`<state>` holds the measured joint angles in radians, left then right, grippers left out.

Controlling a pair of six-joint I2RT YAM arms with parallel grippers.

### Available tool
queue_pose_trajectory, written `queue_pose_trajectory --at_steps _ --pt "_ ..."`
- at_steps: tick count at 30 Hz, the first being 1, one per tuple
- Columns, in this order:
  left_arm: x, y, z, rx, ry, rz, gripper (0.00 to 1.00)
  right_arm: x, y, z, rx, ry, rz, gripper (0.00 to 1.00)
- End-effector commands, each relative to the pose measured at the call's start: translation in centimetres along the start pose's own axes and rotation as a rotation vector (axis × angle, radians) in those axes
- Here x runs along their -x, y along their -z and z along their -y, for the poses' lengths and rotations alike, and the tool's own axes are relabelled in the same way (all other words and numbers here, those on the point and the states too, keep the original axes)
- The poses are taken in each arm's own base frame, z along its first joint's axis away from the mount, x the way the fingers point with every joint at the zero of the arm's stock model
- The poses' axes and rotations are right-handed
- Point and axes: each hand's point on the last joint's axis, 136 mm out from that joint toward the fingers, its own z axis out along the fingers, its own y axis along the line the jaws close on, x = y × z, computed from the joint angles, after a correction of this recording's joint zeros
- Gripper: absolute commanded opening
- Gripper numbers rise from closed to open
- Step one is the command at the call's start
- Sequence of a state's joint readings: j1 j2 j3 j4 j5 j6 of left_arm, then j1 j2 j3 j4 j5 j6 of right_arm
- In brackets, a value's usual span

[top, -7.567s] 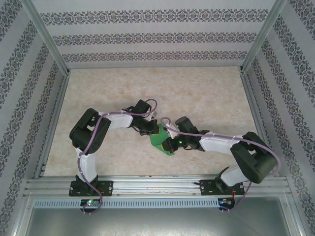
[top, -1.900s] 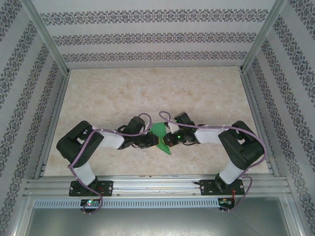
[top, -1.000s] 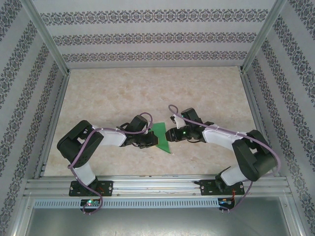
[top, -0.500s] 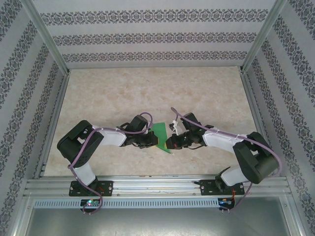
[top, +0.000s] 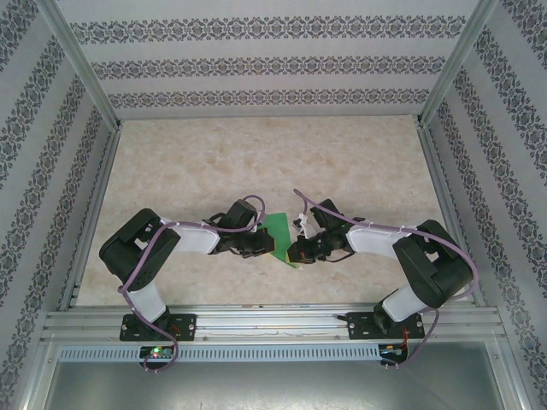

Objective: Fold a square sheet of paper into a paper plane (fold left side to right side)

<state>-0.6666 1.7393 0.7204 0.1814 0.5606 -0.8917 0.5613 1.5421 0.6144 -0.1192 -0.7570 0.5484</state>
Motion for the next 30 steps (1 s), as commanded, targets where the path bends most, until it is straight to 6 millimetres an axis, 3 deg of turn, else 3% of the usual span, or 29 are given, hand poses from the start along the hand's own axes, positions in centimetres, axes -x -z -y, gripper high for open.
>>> queue_pose_trajectory --at_steps 1,30 --pt "-2.1 -0.8 -4.2 0.149 0.064 -0.056 0.11 -0.6 -0.5 0.4 -0.009 -0.016 -0.018 0.00" --pt "-2.2 -0.9 -4.9 0.177 0.079 -0.058 0.10 -2.3 -1.8 2.6 -0.089 -0.067 -0.081 0.00"
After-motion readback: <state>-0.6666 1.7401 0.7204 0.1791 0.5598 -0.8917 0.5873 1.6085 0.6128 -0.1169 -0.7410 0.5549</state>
